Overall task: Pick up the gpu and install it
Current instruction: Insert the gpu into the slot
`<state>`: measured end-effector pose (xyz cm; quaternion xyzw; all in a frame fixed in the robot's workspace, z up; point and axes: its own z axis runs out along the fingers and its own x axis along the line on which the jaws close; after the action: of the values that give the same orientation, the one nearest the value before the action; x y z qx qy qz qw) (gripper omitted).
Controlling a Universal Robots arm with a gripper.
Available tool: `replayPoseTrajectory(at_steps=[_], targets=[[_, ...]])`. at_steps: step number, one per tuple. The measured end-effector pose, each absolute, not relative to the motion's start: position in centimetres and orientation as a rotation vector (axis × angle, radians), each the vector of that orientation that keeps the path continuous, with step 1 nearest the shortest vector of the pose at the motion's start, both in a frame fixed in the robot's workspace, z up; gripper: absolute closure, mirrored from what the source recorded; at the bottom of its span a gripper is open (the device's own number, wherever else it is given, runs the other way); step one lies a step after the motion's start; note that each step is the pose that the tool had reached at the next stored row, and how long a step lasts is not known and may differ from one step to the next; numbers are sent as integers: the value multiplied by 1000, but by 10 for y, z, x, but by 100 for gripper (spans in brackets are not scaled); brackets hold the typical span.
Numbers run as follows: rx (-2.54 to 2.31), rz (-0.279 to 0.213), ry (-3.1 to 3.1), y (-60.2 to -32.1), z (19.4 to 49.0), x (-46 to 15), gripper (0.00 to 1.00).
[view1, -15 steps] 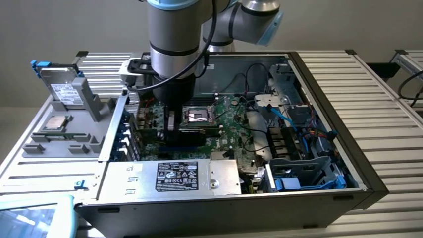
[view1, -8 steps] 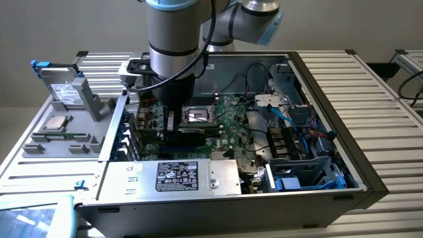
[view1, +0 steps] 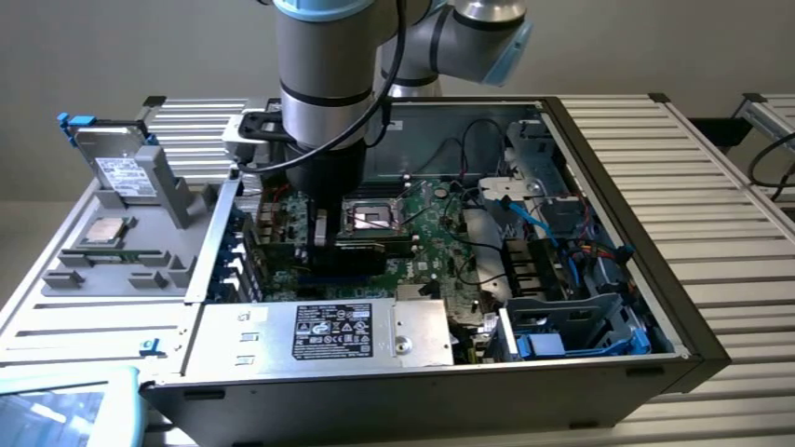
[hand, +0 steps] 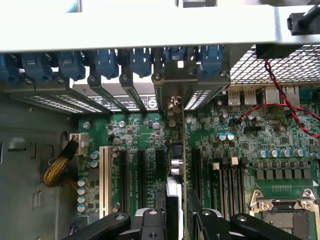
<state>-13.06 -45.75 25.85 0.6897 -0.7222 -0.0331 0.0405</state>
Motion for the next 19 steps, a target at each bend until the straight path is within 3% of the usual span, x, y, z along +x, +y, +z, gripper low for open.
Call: replayPoseTrajectory(at_steps=[19], targets=[[2125, -101, -2200, -456, 258, -131, 72]])
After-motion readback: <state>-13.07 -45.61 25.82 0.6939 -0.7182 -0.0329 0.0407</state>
